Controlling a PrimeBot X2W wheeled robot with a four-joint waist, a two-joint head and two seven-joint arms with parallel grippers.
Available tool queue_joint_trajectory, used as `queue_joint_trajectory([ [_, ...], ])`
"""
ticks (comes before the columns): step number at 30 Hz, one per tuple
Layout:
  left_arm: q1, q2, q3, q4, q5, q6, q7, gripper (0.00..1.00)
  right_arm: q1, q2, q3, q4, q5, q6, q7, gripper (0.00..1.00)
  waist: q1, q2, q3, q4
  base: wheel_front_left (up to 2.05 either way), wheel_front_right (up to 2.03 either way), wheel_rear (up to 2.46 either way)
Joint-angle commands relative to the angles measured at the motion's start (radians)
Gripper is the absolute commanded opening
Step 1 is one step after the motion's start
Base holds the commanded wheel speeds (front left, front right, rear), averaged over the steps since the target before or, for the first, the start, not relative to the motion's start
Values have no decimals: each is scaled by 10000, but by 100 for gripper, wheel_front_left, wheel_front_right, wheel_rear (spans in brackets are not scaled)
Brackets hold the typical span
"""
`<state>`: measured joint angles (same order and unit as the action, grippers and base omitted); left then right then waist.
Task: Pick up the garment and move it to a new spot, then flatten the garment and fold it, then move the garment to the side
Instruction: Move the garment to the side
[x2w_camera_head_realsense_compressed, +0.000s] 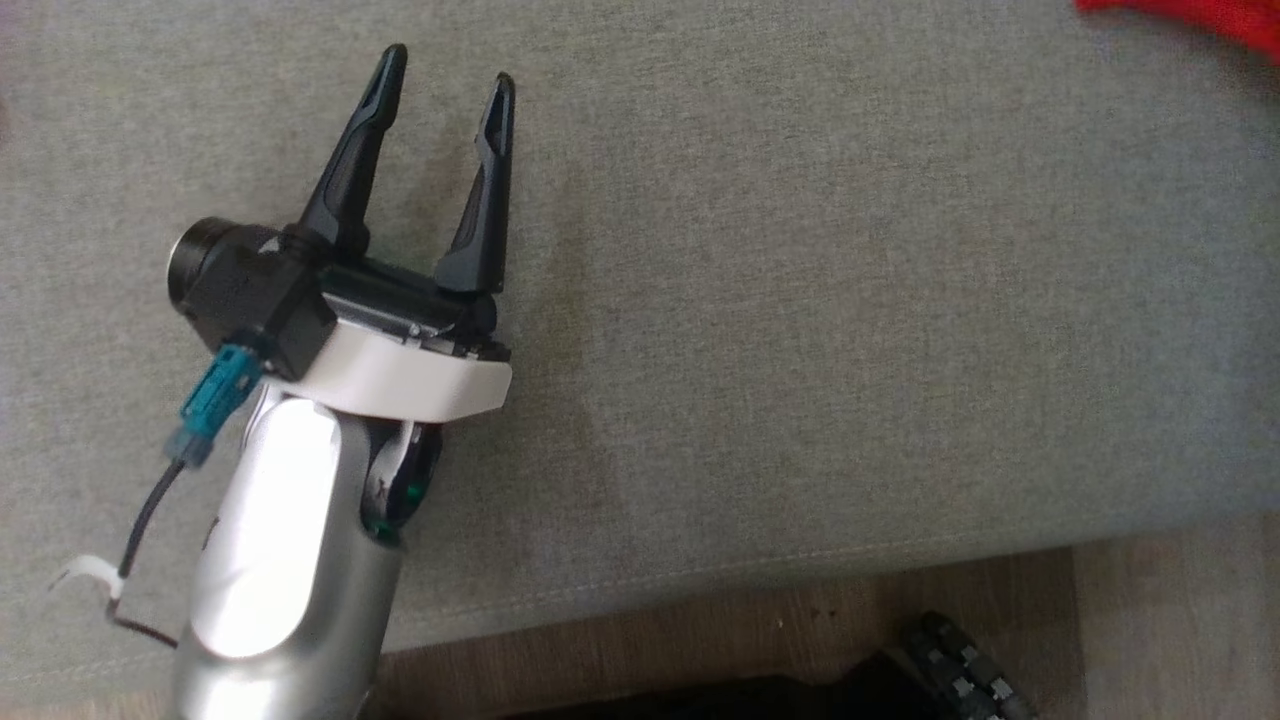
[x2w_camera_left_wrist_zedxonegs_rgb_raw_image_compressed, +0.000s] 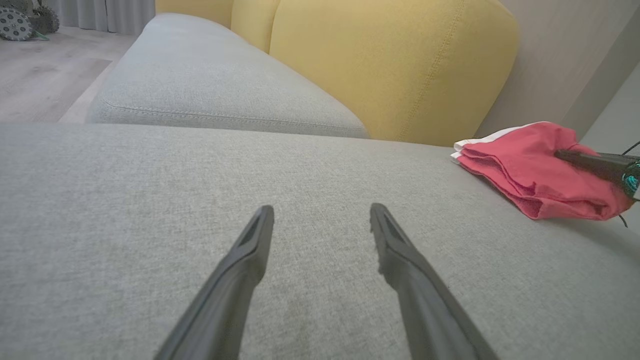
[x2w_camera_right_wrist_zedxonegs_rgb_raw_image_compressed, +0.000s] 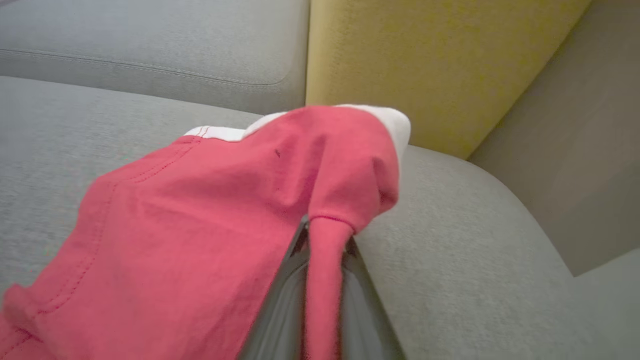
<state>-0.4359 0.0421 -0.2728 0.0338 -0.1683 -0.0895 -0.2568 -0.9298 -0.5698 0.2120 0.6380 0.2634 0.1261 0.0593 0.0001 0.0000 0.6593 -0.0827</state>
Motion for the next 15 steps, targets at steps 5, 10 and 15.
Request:
queue_joint_trajectory([
  [5,-132,84,391,-409,141,-115,-49,100,-32,-261,-475,-233,-218,46,-79,0,-1,0,193,-82,0,0,0],
  [10,-139,83,408,-382,151,-156,-49,100,-22,-102,-743,-318,-257,46,-216,60,-1,0,214,-76,0,0,0],
  [15,-162,83,379,-307,-8,-145,-49,100,55,88,-985,-539,-484,46,-382,100,-1,0,-49,10,0,0,0],
])
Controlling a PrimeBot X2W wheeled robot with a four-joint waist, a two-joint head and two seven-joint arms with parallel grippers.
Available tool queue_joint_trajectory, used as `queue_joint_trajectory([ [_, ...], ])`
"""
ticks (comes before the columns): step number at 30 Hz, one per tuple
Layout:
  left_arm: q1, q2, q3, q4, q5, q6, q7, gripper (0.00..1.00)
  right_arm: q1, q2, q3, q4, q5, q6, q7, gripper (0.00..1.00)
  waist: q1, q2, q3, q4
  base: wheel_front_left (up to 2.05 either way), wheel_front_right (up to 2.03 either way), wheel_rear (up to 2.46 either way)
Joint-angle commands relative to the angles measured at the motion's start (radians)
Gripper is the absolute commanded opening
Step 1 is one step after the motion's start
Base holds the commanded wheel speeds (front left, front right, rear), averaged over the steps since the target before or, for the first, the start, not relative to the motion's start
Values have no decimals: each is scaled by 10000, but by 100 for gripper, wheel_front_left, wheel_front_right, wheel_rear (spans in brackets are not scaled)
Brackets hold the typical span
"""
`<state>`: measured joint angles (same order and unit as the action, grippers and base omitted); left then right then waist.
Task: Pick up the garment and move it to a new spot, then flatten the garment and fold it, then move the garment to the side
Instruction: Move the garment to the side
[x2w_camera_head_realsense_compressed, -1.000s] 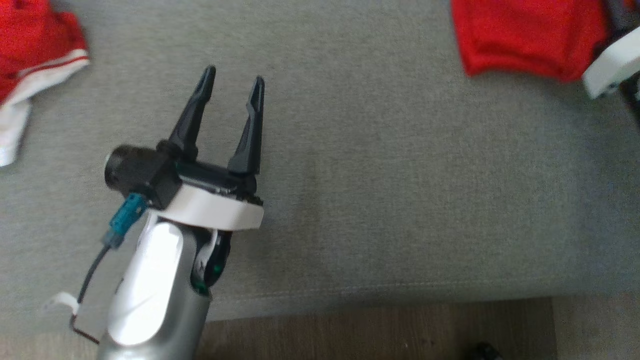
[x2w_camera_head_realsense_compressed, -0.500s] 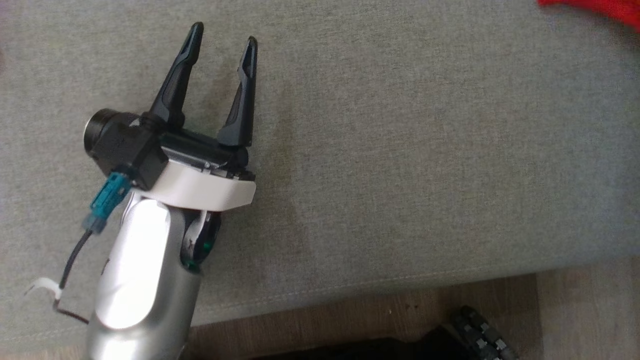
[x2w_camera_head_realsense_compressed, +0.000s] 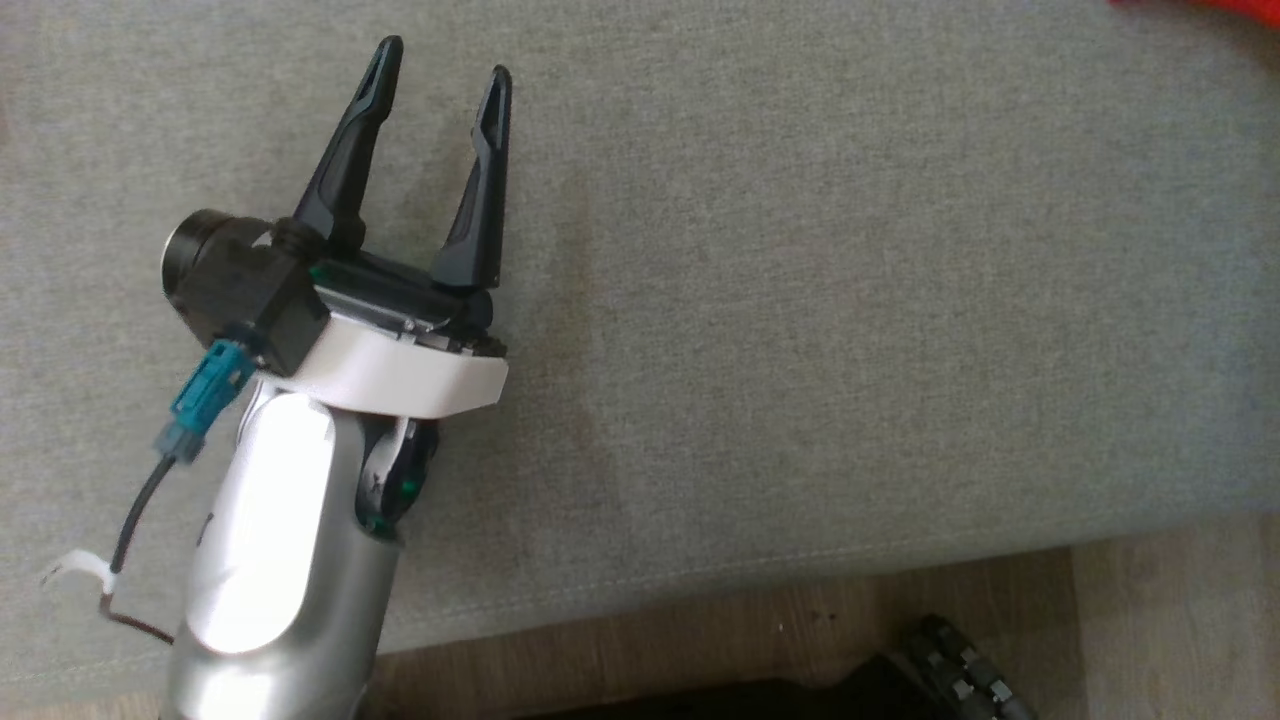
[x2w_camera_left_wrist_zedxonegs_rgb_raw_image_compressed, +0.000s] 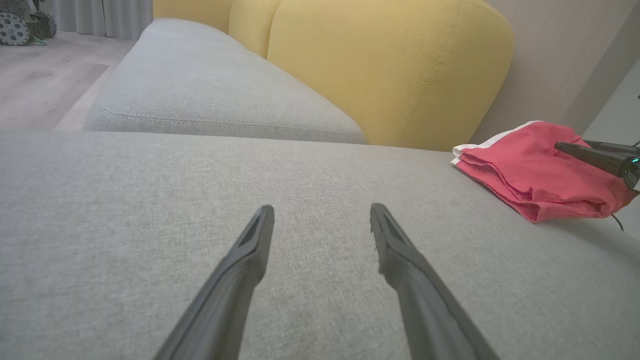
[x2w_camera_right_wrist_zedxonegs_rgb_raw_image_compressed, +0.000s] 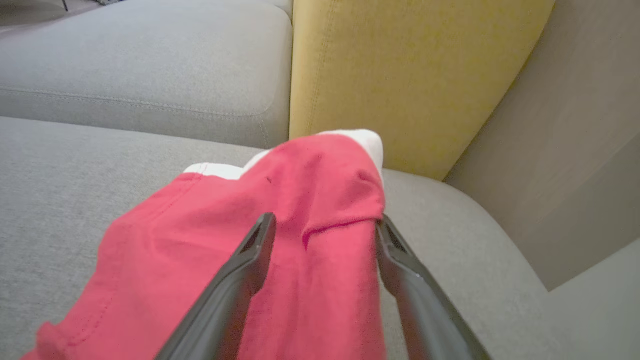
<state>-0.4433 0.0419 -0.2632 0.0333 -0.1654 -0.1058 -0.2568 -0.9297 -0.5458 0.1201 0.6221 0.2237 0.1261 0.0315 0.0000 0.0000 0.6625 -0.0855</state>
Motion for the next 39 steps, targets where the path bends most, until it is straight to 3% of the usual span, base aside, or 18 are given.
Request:
queue_joint_trajectory([
  [1,-79,85,275,-293,-88,37,-49,100,82,-170,-24,-478,-229,46,-161,100,0,0,-170,62,0,0,0],
  [8,128,84,174,-248,-487,243,-49,100,250,-112,-69,-1192,-1824,46,-750,100,0,0,-1049,306,0,0,0],
  [20,1010,84,298,-174,-1043,676,-49,100,1767,1895,363,-2483,-1050,46,-837,100,0,0,-2925,955,0,0,0],
  [24,1303,84,312,-173,-1144,822,-49,100,2576,2178,513,-3024,-1126,46,-1317,100,0,0,-3425,1243,0,0,0],
  [31,1936,84,318,-110,-1517,1038,-49,100,4163,3305,158,-3634,-1193,46,-1934,100,0,0,-4088,1557,0,0,0],
  [39,2530,84,437,77,-1419,1019,-49,100,5675,4269,-83,-3774,-1812,46,-2441,100,0,0,-4550,1621,0,0,0],
])
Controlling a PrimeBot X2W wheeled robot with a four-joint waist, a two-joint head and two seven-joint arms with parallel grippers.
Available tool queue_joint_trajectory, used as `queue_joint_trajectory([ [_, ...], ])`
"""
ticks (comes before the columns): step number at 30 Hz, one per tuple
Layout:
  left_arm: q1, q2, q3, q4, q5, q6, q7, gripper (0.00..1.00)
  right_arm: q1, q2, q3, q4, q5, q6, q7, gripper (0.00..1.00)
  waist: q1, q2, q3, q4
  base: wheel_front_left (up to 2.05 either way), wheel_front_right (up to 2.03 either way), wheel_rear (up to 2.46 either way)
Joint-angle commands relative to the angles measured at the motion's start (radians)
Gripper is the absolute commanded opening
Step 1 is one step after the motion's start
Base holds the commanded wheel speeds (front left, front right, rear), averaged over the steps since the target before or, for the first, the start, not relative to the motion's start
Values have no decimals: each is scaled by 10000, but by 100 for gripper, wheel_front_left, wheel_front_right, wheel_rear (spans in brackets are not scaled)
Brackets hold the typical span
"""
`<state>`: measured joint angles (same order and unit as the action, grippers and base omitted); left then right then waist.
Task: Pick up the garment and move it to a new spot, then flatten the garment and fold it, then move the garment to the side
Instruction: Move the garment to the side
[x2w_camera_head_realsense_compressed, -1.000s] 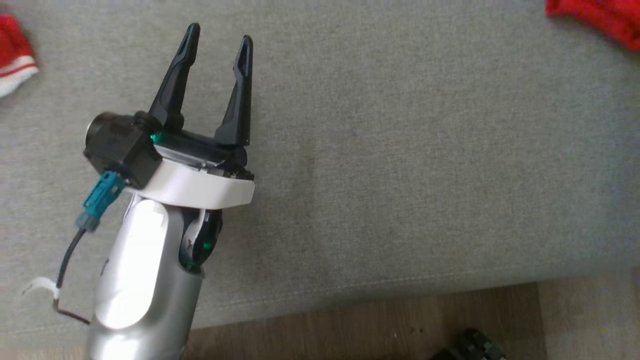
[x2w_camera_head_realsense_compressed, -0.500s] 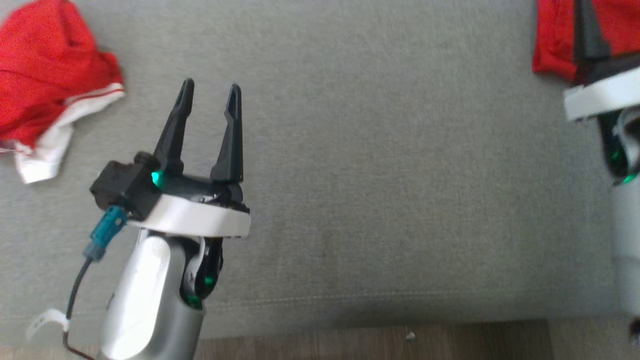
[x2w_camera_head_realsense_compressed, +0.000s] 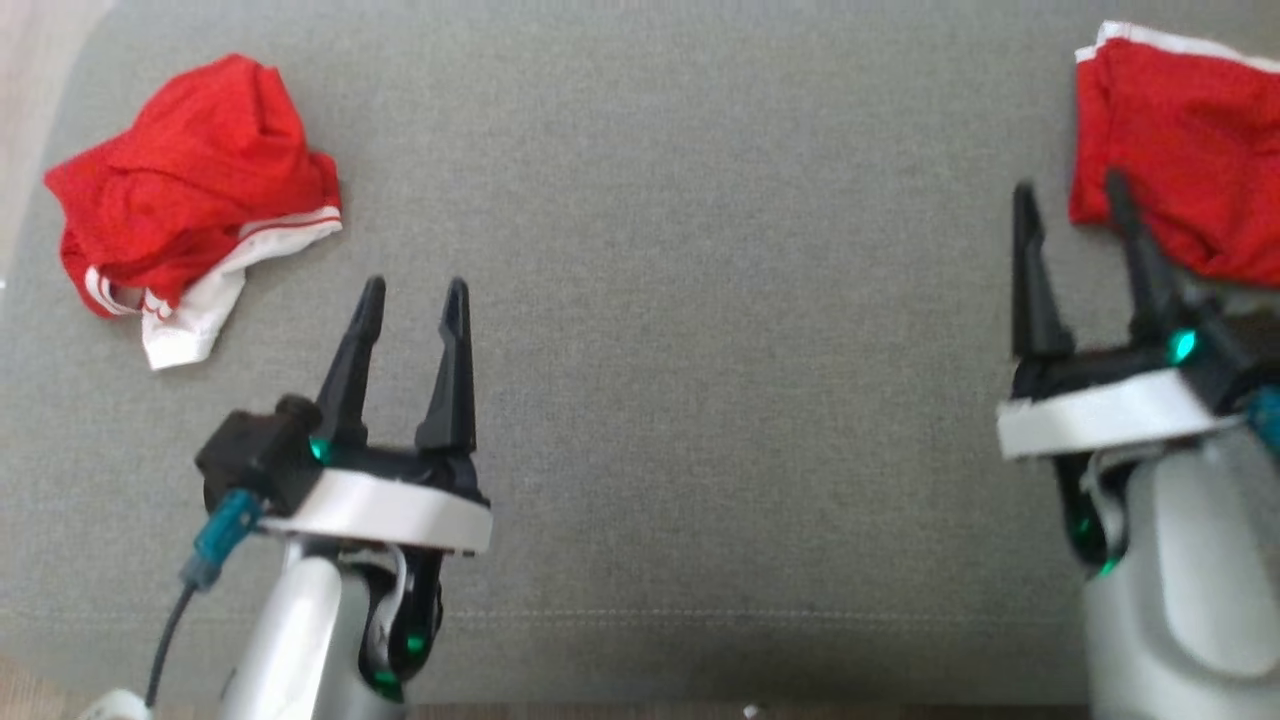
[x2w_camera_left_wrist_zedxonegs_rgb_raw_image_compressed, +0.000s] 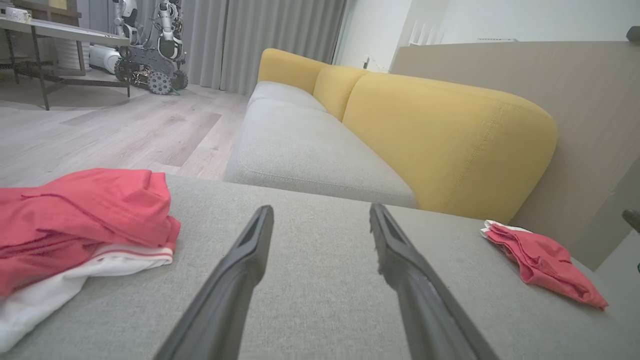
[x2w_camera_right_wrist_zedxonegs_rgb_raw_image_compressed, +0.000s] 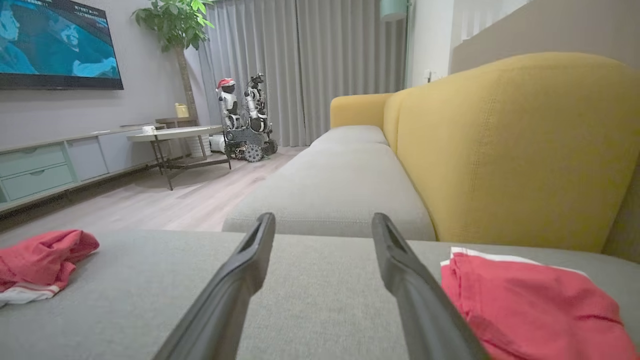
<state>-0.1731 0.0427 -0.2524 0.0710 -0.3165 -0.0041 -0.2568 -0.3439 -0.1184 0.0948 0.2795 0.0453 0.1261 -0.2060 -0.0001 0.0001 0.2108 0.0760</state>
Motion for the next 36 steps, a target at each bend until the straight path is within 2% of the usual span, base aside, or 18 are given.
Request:
queue_joint_trajectory([
  [1,-74,76,338,-279,113,-1,-49,100,9,111,165,-340,-86,46,-111,100,1,-1,-100,5,0,0,0],
  [12,354,76,455,-214,310,5,-49,100,919,619,56,-185,-427,46,-425,100,1,-1,-358,-37,0,0,0],
  [36,319,76,479,-69,470,-12,-49,100,851,681,67,185,-82,46,-545,100,1,-1,-354,-84,0,0,0],
])
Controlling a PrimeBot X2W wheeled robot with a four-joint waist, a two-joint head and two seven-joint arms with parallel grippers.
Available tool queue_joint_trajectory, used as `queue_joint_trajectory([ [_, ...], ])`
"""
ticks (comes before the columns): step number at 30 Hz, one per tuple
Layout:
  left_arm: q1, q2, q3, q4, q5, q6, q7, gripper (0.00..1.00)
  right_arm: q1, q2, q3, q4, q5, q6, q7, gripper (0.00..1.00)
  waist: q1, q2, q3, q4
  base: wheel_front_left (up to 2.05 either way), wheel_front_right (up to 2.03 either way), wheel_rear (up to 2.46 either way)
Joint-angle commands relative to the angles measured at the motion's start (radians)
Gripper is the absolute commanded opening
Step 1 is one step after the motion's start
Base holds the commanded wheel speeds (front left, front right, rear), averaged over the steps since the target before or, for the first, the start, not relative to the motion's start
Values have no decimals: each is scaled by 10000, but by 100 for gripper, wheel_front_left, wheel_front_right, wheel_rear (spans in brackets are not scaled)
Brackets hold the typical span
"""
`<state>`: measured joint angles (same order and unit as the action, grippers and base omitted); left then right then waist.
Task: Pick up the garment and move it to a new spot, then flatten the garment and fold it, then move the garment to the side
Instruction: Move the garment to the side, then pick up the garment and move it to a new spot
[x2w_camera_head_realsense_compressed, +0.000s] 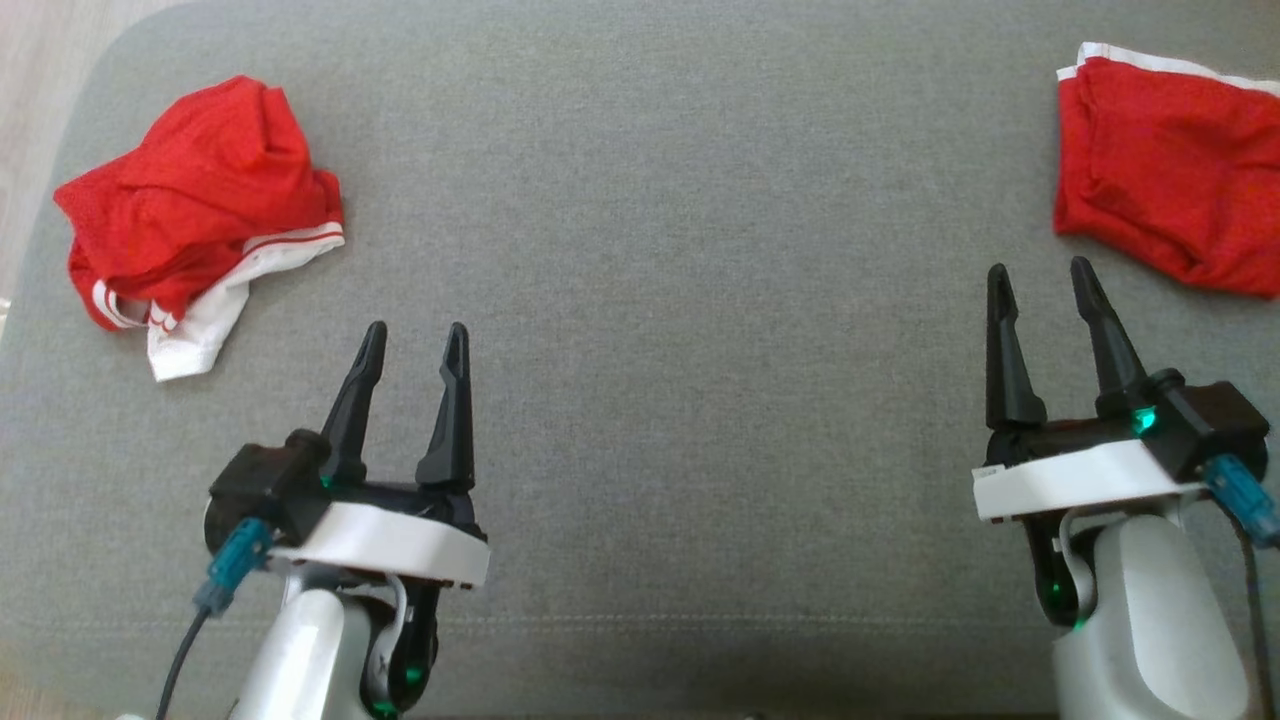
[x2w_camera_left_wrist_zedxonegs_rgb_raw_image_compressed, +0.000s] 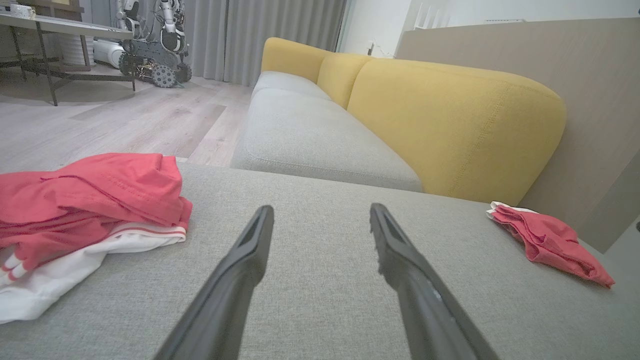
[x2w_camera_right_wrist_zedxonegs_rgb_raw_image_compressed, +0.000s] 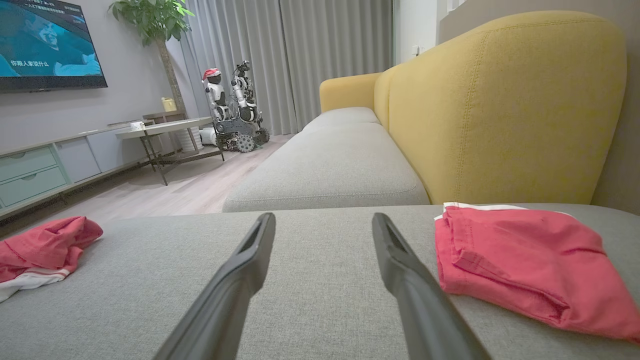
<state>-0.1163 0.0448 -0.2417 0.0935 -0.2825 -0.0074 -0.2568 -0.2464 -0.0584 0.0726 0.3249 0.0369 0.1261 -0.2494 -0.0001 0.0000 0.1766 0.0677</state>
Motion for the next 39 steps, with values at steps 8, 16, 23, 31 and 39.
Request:
queue_joint_trajectory([
  [8,-219,55,360,-269,52,66,-49,100,-96,81,560,-233,167,46,-116,100,1,0,-93,256,0,0,0],
  [16,-187,55,492,-252,-241,183,-49,100,-171,81,1256,-184,243,46,-36,100,1,0,-79,1290,0,0,0],
  [23,-30,55,592,-453,-381,319,-49,100,-203,-47,1422,-197,284,46,128,100,1,0,-220,2522,0,0,0],
  [31,331,55,646,-581,-374,417,-49,100,-64,-154,1619,-184,437,46,285,100,1,0,-505,3476,0,0,0],
  [39,504,55,618,-663,-467,497,-49,100,74,-233,1622,-265,545,46,439,100,1,0,-589,3909,0,0,0],
])
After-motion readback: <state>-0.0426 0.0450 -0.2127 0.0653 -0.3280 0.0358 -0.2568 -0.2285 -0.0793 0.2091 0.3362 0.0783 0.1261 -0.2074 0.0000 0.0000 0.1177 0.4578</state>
